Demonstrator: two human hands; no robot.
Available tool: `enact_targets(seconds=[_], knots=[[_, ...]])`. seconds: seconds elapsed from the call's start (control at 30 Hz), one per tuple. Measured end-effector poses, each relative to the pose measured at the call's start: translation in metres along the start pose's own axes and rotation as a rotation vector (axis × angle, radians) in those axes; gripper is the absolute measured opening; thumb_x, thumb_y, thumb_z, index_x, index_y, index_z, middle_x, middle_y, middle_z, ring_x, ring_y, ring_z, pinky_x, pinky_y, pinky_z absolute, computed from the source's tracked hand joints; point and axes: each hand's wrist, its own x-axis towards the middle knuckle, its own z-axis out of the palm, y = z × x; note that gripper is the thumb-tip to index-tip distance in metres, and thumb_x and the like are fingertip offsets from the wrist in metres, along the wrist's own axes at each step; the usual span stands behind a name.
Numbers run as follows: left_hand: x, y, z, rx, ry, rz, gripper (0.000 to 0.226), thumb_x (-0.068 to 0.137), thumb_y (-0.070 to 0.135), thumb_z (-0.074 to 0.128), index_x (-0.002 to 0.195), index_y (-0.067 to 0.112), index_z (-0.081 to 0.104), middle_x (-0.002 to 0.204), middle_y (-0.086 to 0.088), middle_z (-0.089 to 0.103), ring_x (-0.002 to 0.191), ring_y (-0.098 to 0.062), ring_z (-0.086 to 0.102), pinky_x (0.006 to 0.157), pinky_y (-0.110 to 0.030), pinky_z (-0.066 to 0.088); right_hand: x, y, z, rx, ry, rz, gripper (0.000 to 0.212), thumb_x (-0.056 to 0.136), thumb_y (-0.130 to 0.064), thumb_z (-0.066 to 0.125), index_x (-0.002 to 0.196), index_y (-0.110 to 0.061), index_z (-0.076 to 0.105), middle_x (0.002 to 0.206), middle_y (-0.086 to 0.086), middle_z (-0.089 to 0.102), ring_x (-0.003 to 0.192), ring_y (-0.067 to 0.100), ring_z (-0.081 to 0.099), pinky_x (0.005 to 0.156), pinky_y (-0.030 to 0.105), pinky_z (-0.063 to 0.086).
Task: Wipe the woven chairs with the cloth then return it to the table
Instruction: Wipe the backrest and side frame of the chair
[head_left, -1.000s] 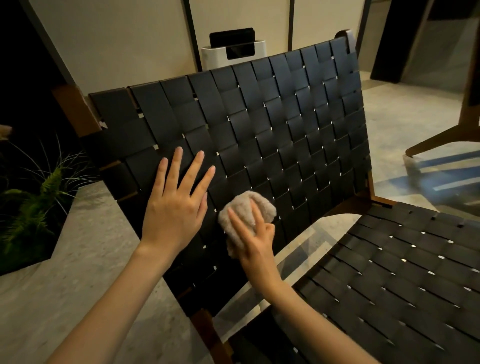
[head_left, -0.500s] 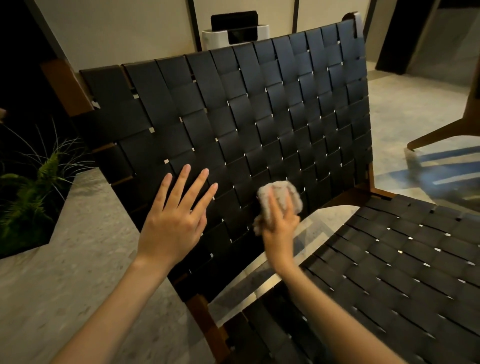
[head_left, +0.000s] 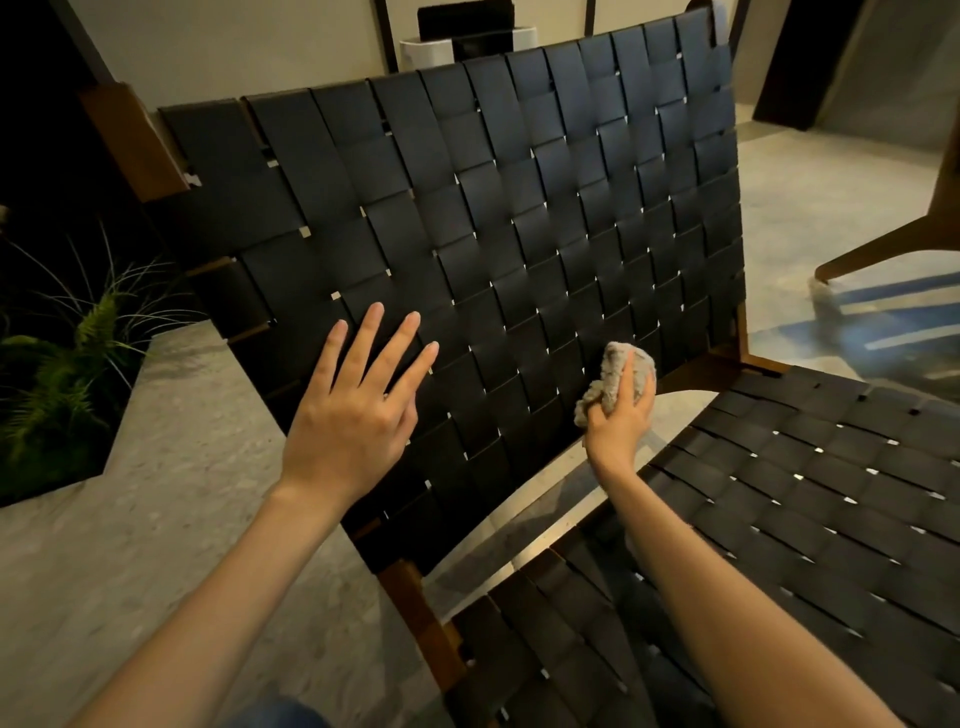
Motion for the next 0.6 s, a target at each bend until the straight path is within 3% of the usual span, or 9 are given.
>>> enact_targets(seconds=[0.1,0.27,0.37,0.43,0.6], knots=[[-0.001,0.000,0.000,-0.025,0.000,0.008,0.049,0.094,0.026,0.043,0.143,0.018,0.040,0.153,-0.011,0.029,0.143,-0.035,0.020,0.117,-0.049,0.013,-0.029,-0.003,0.007,0.010,-0.055,-0.037,0.073,0.089,0.001,0.055,0.150,-0.022,0.023,0.158,0.001,0.001,0.141,0.023,0.014,0.116,0.039,0.022],[-0.014,-0.001,-0.003,-0.087,0.040,-0.063,0.051,0.097,0.023,0.046,0.146,0.016,0.035,0.154,-0.010,0.027,0.143,-0.029,0.022,0.117,-0.046,0.013,-0.111,-0.016,0.025,0.095,-0.259,-0.225,0.087,0.086,-0.004,0.060,0.138,-0.055,0.013,0.155,-0.005,-0.004,0.139,0.010,0.000,0.114,0.041,0.014],[-0.033,-0.010,-0.006,-0.094,0.060,-0.111,0.049,0.100,0.028,0.036,0.148,0.019,0.030,0.157,-0.009,0.020,0.145,-0.028,0.014,0.118,-0.047,0.007,-0.145,-0.026,0.037,0.091,-0.335,-0.290,0.088,0.083,-0.008,0.065,0.138,-0.055,0.016,0.147,-0.020,-0.006,0.136,0.004,-0.005,0.116,0.045,0.017],[-0.047,-0.017,-0.008,-0.131,0.056,-0.139,0.051,0.100,0.033,0.031,0.149,0.021,0.027,0.157,-0.010,0.013,0.145,-0.028,0.008,0.119,-0.044,0.004,-0.159,-0.031,0.040,0.087,-0.398,-0.309,0.086,0.084,-0.013,0.067,0.137,-0.058,0.017,0.149,-0.018,-0.008,0.137,0.005,-0.006,0.117,0.049,0.018],[-0.066,-0.029,-0.014,-0.256,-0.019,-0.247,0.059,0.097,0.044,0.027,0.150,0.024,0.009,0.157,-0.009,-0.001,0.146,-0.021,-0.008,0.118,-0.045,0.011,-0.190,-0.038,0.041,-0.010,-0.596,-0.685,0.072,0.088,-0.034,0.060,0.143,-0.054,0.018,0.154,-0.011,-0.007,0.142,0.015,-0.003,0.116,0.041,0.016]])
